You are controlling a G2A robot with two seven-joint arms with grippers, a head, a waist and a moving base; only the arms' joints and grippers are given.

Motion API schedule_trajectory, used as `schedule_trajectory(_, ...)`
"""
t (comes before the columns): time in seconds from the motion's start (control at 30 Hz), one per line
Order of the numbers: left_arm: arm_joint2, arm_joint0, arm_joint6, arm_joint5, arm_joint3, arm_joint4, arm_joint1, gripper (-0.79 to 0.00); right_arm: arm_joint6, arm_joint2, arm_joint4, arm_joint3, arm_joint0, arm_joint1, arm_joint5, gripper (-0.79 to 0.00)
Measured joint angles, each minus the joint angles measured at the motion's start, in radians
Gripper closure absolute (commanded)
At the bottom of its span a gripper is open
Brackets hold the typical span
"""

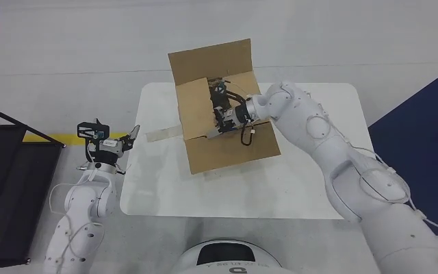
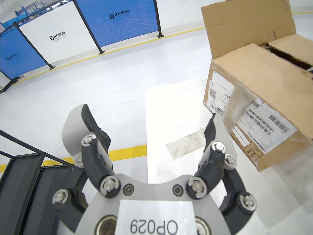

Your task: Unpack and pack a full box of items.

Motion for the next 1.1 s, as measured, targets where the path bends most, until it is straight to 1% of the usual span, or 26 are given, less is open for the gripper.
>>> schedule_trajectory(0.07, 0.0, 0.0, 0.0, 0.0, 0.0, 0.0, 0.0, -0.785, -0.022, -0.029, 0.055, -0.057, 0.011, 0.053, -0.022, -0.785)
schedule_trajectory(0.1, 0.0, 0.0, 0.0, 0.0, 0.0, 0.0, 0.0, -0.785, -0.025, -0.031, 0.064, -0.063, 0.013, 0.063, -0.025, -0.785)
schedule_trajectory(0.4, 0.0, 0.0, 0.0, 0.0, 0.0, 0.0, 0.0, -0.785, -0.021, -0.033, 0.058, -0.066, 0.009, 0.06, -0.019, -0.785)
schedule_trajectory(0.5, 0.0, 0.0, 0.0, 0.0, 0.0, 0.0, 0.0, -0.785, 0.02, -0.048, 0.061, -0.104, -0.017, 0.062, 0.025, -0.785)
schedule_trajectory(0.63, 0.0, 0.0, 0.0, 0.0, 0.0, 0.0, 0.0, -0.785, 0.11, -0.074, 0.153, -0.157, -0.03, 0.085, 0.11, -0.785)
schedule_trajectory(0.73, 0.0, 0.0, 0.0, 0.0, 0.0, 0.0, 0.0, -0.785, 0.163, -0.102, 0.258, -0.232, -0.041, 0.119, 0.163, -0.785)
schedule_trajectory(0.83, 0.0, 0.0, 0.0, 0.0, 0.0, 0.0, 0.0, -0.785, 0.201, -0.136, 0.371, -0.331, -0.046, 0.171, 0.202, -0.785)
schedule_trajectory(0.97, 0.0, 0.0, 0.0, 0.0, 0.0, 0.0, 0.0, -0.785, 0.263, -0.181, 0.489, -0.468, -0.05, 0.254, 0.263, -0.785)
schedule_trajectory(1.1, 0.0, 0.0, 0.0, 0.0, 0.0, 0.0, 0.0, -0.785, 0.301, -0.217, 0.546, -0.578, -0.052, 0.325, 0.301, -0.785)
